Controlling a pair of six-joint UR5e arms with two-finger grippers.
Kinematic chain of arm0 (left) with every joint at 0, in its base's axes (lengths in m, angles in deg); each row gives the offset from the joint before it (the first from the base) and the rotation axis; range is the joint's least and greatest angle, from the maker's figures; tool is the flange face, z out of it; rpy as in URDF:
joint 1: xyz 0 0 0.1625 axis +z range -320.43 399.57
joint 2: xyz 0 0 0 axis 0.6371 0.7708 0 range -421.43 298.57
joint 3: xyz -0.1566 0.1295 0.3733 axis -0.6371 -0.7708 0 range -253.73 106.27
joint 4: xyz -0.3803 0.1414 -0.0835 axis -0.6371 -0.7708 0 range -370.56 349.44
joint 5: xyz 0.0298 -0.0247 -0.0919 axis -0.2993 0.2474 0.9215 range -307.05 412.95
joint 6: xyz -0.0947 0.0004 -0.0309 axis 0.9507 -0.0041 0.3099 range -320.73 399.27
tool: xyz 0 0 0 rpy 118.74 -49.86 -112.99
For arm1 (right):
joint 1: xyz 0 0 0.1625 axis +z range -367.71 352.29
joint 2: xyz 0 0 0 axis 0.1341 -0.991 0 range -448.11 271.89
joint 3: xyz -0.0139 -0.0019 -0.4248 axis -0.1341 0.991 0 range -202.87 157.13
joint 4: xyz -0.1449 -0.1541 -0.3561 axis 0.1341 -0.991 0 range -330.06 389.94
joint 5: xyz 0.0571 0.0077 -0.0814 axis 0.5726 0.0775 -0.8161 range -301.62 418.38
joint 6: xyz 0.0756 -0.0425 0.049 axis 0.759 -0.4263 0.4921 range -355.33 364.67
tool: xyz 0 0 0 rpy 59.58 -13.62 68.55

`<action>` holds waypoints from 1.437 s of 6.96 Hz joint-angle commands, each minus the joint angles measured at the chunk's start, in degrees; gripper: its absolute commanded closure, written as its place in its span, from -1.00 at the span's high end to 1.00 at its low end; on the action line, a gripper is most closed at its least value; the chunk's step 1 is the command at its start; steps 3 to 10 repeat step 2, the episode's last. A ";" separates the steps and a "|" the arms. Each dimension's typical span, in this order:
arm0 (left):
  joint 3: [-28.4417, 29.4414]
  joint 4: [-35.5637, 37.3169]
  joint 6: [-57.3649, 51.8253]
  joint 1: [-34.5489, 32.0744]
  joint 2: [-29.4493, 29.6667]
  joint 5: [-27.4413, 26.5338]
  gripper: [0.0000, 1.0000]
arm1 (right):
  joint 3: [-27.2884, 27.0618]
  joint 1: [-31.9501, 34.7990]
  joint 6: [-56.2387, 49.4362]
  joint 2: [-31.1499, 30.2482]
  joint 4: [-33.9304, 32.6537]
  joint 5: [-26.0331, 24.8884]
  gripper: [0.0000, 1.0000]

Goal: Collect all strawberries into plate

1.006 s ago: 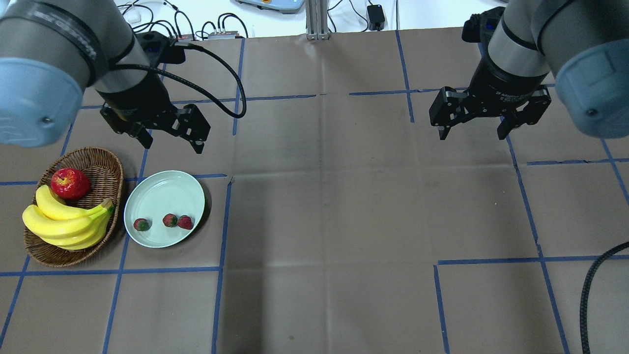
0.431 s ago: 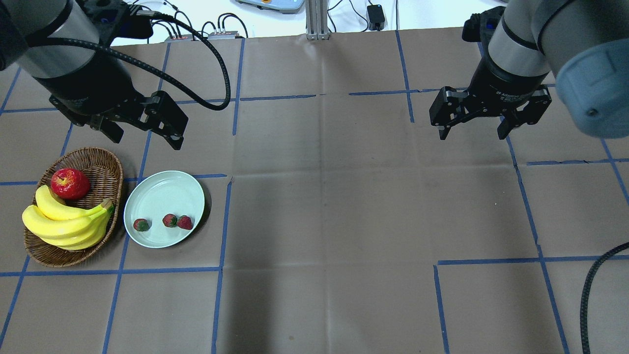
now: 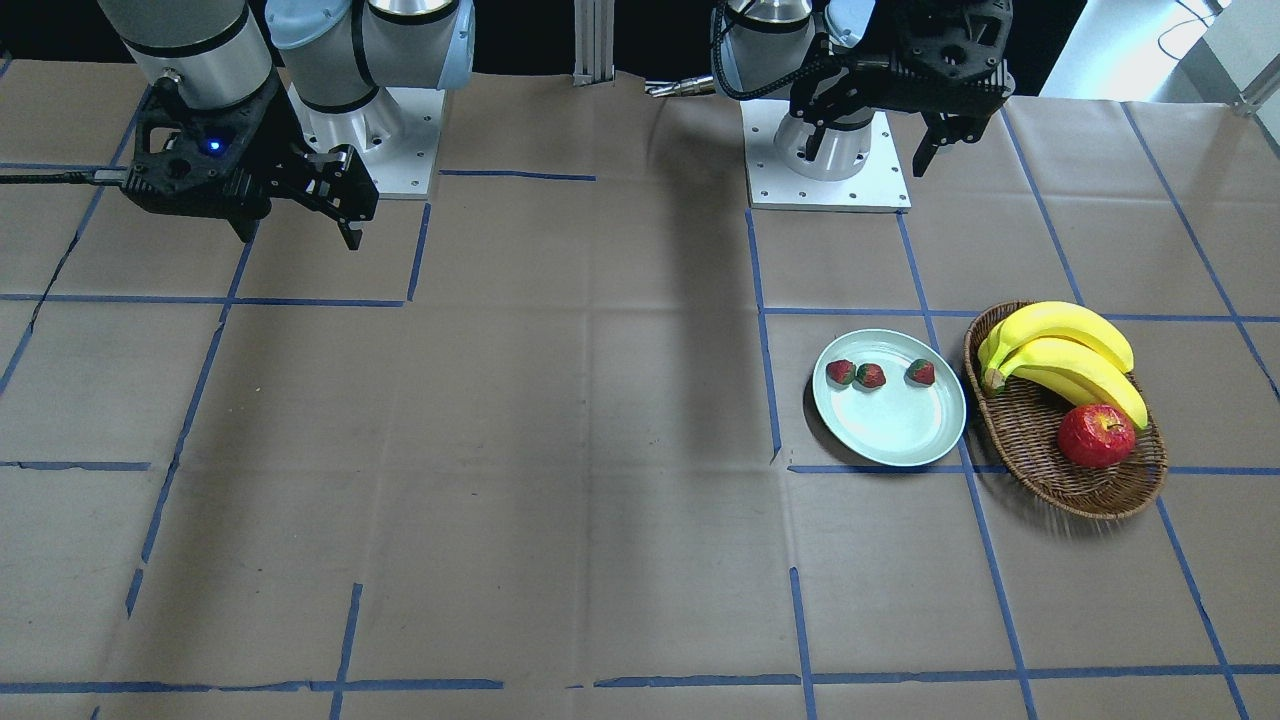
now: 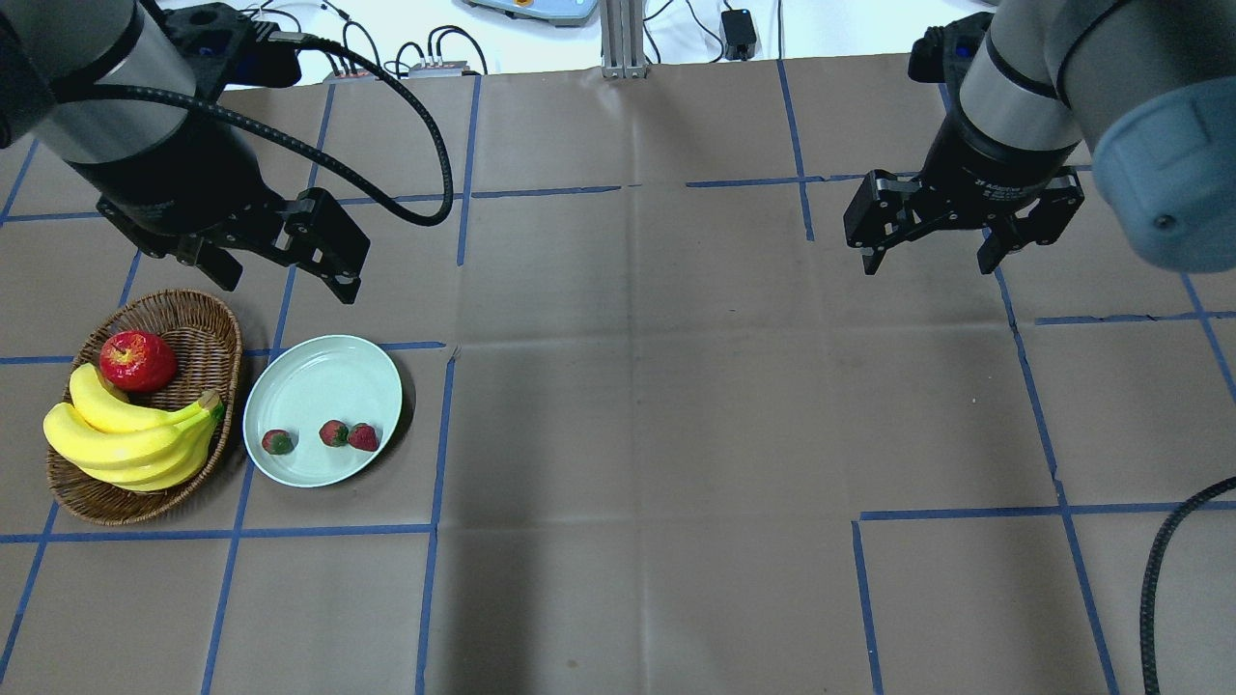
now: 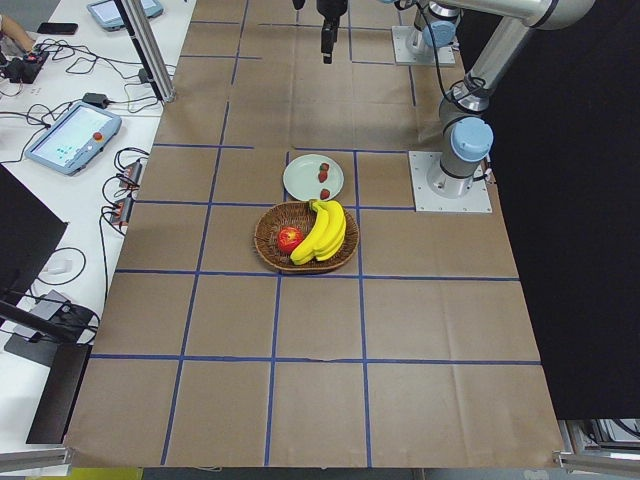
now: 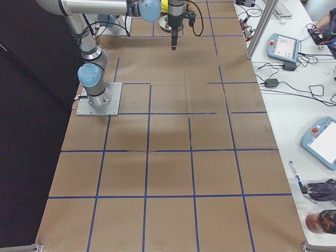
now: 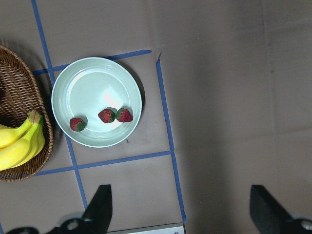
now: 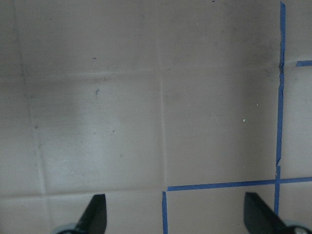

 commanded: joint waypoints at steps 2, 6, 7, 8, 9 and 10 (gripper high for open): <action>0.22 -2.85 0.51 0.03 0.15 -0.32 1.00 | 0.00 0.00 0.00 0.00 0.00 -0.09 1.00; 0.22 -2.85 0.51 0.03 0.15 -0.32 1.00 | 0.00 0.00 0.00 0.00 0.00 -0.09 1.00; 0.22 -2.85 0.51 0.03 0.15 -0.32 1.00 | 0.00 0.00 0.00 0.00 0.00 -0.09 1.00; 0.22 -2.85 0.51 0.03 0.15 -0.32 1.00 | 0.00 0.00 0.00 0.00 0.00 -0.09 1.00; 0.22 -2.85 0.51 0.03 0.15 -0.32 1.00 | 0.00 0.00 0.00 0.00 0.00 -0.09 1.00; 0.22 -2.85 0.51 0.03 0.15 -0.32 1.00 | 0.00 0.00 0.00 0.00 0.00 -0.09 1.00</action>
